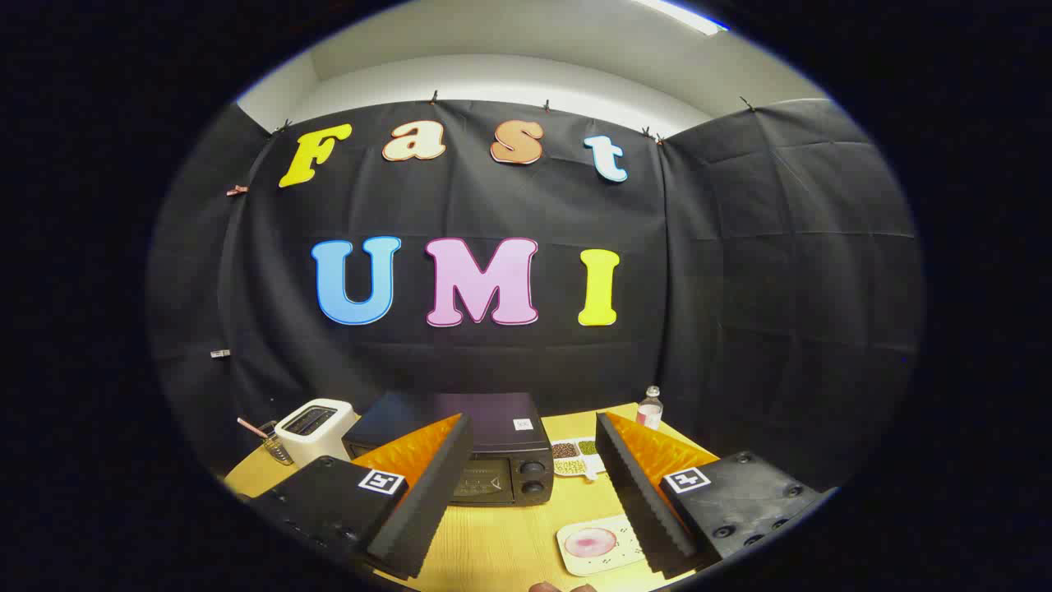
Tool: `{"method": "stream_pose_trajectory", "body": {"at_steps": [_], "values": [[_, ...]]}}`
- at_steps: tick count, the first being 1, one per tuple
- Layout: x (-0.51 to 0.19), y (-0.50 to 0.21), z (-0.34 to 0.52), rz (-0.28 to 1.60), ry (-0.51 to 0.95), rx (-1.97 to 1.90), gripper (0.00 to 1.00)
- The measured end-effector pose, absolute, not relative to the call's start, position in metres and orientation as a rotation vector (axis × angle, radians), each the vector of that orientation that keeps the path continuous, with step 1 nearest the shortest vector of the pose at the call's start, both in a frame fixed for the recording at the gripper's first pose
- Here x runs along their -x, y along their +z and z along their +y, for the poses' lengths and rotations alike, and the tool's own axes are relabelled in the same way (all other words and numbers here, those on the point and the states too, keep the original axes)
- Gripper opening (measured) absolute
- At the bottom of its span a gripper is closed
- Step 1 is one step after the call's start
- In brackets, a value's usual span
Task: Open the toaster oven, put the food inside, and close the toaster oven door.
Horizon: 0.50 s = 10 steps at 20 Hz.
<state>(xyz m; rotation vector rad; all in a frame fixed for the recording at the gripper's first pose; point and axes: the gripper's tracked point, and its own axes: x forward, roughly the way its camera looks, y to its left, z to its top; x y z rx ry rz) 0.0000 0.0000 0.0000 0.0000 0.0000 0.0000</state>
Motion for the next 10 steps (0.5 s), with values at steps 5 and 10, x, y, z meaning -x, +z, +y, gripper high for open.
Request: {"method": "stream_pose_trajectory", "body": {"at_steps": [5, 10], "values": [[0.001, 0.008, 0.003, -0.01, 0.001, 0.014, 0.99], [0.008, -0.003, 0.002, 0.014, -0.004, -0.002, 0.98]]}}
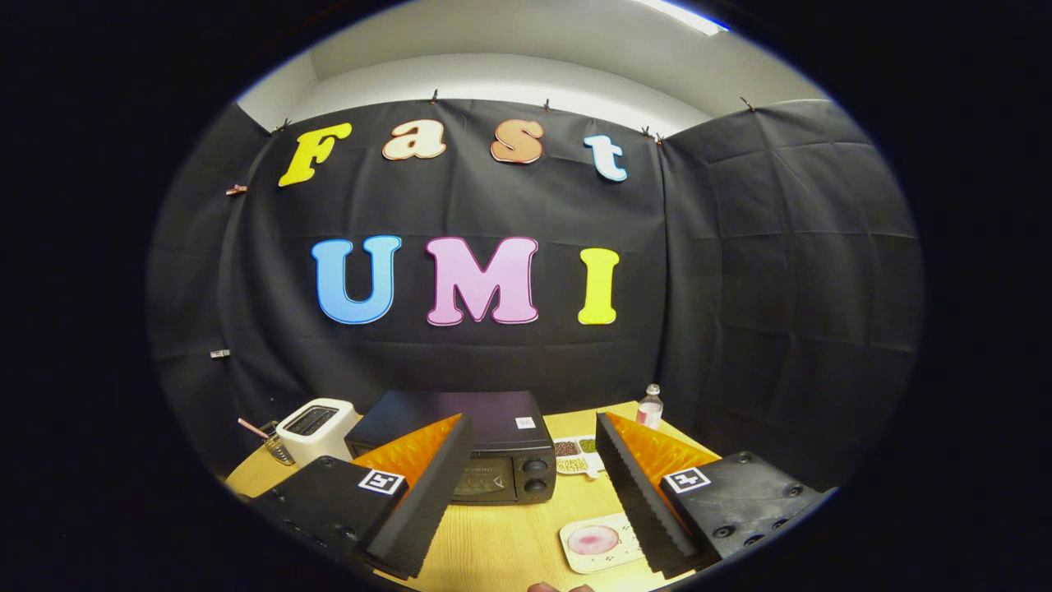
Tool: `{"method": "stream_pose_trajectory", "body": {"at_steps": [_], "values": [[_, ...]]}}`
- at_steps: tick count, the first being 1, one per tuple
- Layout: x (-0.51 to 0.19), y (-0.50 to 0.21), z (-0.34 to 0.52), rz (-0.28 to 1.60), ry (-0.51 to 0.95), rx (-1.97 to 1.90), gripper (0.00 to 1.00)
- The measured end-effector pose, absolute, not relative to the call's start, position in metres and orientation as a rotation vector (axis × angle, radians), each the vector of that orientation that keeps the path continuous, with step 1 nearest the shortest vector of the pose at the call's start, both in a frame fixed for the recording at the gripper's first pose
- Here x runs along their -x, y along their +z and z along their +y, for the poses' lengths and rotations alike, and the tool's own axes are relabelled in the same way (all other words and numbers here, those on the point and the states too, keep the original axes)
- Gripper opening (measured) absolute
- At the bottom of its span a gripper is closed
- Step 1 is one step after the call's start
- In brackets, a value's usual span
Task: Open the toaster oven, put the food inside, and close the toaster oven door.
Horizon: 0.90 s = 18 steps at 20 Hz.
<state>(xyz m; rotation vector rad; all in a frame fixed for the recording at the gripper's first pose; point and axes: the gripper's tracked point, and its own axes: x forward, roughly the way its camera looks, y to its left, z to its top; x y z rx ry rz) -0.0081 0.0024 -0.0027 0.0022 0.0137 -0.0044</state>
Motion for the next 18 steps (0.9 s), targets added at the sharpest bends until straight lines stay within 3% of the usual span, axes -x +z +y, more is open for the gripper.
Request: {"method": "stream_pose_trajectory", "body": {"at_steps": [18], "values": [[-0.006, -0.032, 0.038, 0.083, 0.07, -0.028, 0.98]]}}
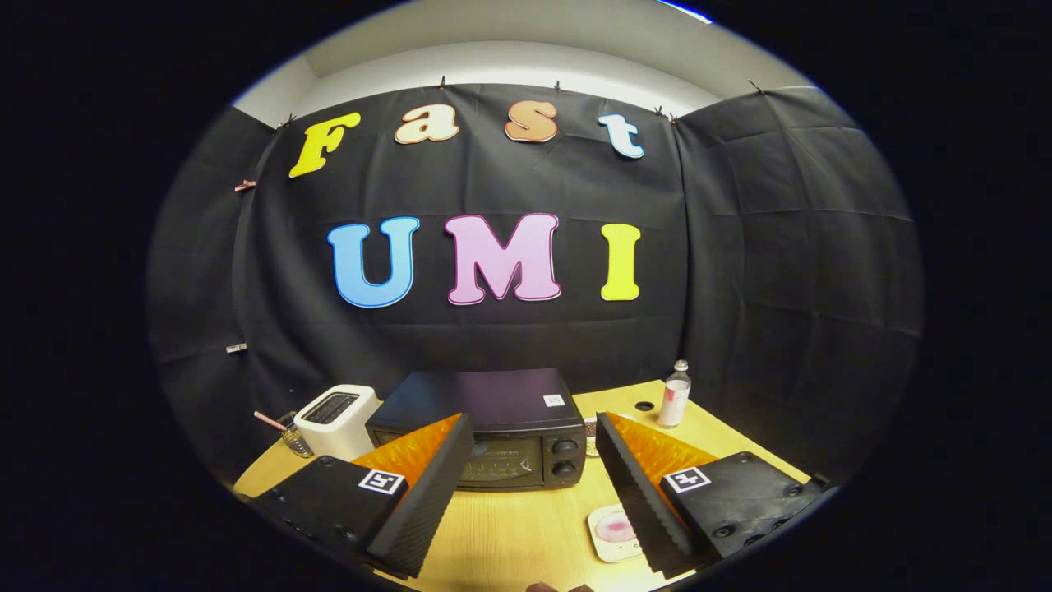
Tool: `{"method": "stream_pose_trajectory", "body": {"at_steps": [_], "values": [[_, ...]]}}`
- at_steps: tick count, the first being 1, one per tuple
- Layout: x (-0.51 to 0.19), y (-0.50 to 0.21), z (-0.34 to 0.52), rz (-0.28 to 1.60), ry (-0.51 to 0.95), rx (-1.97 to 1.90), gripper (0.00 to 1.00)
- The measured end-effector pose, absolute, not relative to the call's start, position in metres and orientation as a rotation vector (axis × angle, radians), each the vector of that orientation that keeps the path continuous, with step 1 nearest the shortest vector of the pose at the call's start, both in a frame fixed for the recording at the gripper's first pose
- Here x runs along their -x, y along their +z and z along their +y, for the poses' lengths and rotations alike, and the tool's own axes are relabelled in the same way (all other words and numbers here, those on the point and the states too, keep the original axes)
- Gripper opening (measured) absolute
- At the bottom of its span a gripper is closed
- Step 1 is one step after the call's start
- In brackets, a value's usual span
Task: Open the toaster oven, put the food inside, and close the toaster oven door.
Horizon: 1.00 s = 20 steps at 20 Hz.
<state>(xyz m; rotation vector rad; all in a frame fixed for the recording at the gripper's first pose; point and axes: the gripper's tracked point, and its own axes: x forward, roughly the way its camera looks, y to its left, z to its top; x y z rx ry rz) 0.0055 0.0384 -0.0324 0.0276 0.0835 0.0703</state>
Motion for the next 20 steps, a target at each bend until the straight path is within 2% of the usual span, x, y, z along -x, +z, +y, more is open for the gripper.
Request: {"method": "stream_pose_trajectory", "body": {"at_steps": [9, 20], "values": [[-0.081, -0.065, 0.087, 0.167, 0.064, -0.045, 0.98], [-0.141, -0.154, 0.152, 0.355, 0.128, -0.03, 0.98]]}}
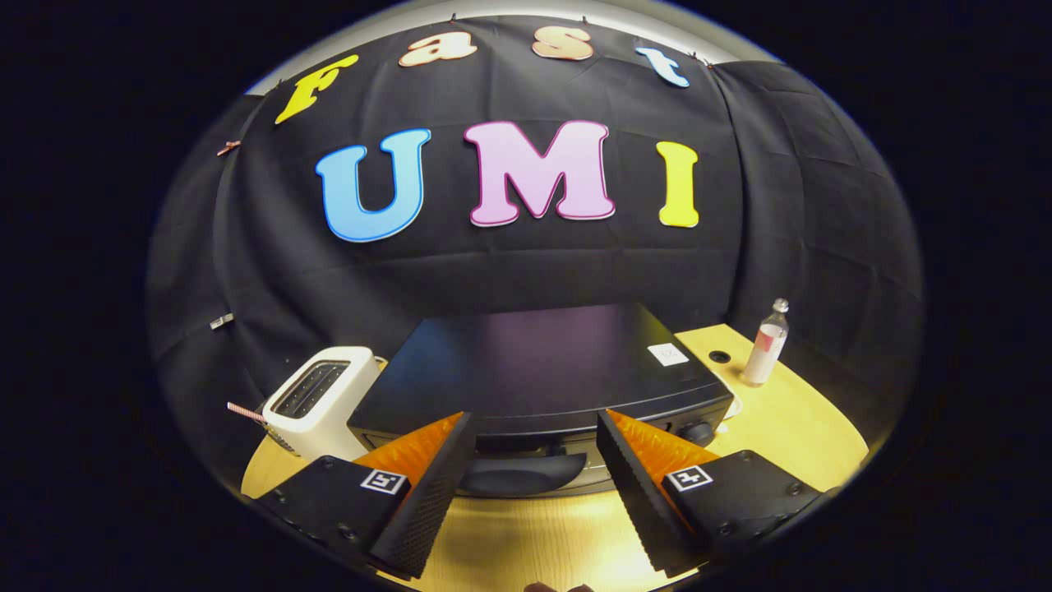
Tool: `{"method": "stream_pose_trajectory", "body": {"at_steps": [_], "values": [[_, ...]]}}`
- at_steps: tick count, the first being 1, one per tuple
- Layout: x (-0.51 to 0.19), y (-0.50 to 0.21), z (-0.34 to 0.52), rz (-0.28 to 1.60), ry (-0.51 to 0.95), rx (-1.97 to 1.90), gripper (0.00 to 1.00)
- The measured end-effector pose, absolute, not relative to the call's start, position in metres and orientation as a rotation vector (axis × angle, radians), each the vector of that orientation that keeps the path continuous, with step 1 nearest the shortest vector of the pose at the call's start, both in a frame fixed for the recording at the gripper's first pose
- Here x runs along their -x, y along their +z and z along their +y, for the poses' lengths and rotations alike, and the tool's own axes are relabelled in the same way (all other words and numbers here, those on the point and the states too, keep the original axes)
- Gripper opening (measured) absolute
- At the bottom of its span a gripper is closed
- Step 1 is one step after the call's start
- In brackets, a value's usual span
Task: Open the toaster oven, put the food inside, and close the toaster oven door.
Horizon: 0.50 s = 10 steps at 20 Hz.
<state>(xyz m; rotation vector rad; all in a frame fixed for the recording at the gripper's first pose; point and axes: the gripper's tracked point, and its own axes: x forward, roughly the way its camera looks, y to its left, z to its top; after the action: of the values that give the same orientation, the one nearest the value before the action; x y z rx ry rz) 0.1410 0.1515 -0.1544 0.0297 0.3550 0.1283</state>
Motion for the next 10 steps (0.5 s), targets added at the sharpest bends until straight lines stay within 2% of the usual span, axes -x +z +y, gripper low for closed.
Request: {"method": "stream_pose_trajectory", "body": {"at_steps": [2, 3, 10], "values": [[-0.138, -0.172, 0.156, 0.406, 0.133, -0.018, 0.99], [-0.139, -0.165, 0.159, 0.366, 0.136, -0.002, 0.99], [-0.142, -0.177, 0.167, 0.414, 0.159, 0.038, 1.0]]}}
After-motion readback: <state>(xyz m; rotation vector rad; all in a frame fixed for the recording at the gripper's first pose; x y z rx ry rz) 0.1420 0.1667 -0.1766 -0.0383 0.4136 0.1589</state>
